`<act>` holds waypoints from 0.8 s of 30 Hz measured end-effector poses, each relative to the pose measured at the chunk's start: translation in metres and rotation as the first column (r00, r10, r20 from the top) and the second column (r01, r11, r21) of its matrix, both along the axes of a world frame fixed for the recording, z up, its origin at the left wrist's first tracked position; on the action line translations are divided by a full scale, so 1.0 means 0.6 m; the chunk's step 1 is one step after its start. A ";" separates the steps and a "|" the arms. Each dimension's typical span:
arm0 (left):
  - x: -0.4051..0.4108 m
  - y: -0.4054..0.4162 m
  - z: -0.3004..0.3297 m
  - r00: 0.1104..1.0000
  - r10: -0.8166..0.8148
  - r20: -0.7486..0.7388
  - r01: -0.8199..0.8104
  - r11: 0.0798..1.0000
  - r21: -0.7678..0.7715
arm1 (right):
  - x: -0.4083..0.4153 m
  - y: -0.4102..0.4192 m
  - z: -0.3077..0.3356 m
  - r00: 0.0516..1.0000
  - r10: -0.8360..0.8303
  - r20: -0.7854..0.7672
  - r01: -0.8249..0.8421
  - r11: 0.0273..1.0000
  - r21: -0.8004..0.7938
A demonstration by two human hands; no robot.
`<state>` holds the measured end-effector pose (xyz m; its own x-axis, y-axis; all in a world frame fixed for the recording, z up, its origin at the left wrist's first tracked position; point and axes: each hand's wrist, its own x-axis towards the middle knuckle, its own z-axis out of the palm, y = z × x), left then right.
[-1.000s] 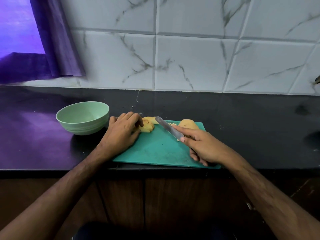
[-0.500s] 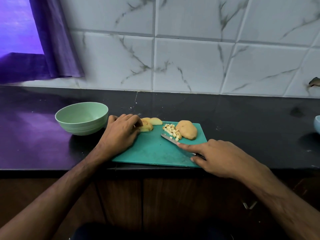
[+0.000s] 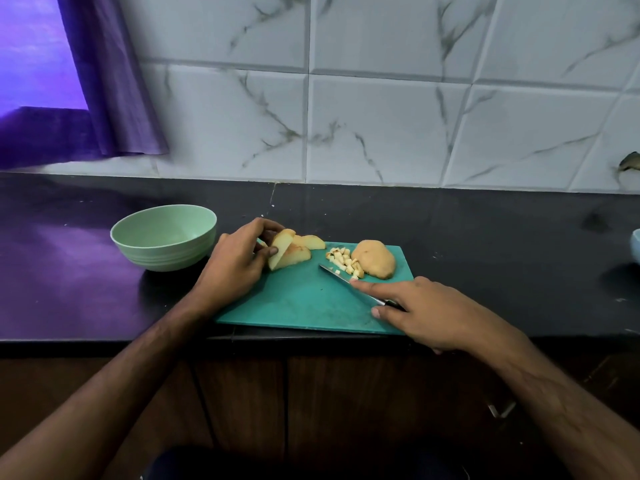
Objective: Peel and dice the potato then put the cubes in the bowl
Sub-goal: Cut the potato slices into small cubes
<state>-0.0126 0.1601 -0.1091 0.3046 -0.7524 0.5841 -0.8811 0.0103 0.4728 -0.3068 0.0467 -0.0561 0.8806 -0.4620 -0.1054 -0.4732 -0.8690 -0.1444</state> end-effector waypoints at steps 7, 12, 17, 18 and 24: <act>0.001 0.001 -0.002 1.000 0.022 0.002 -0.021 0.998 -0.058 | 0.037 0.013 0.005 0.998 0.061 0.025 -0.062 0.997 0.034; -0.003 0.005 0.000 0.988 -0.148 -0.038 0.147 0.989 -0.020 | 0.063 0.013 0.001 0.997 0.049 0.055 -0.054 0.994 0.090; -0.006 0.005 0.004 0.965 -0.252 -0.069 0.254 0.967 0.027 | 0.071 0.003 -0.007 0.995 -0.001 0.103 -0.029 0.956 0.292; -0.005 0.004 0.003 0.967 -0.253 -0.041 0.255 0.966 0.045 | 0.069 0.000 -0.009 0.994 -0.019 0.110 -0.020 0.940 0.342; -0.003 0.000 -0.001 0.964 -0.259 0.066 0.251 0.962 0.111 | 0.039 -0.012 -0.010 0.986 -0.120 0.115 0.050 0.875 0.482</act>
<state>-0.0143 0.1601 -0.1100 0.0510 -0.8553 0.5156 -0.8901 0.1952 0.4119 -0.2833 0.0395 -0.0623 0.8619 -0.4603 -0.2129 -0.4873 -0.6353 -0.5991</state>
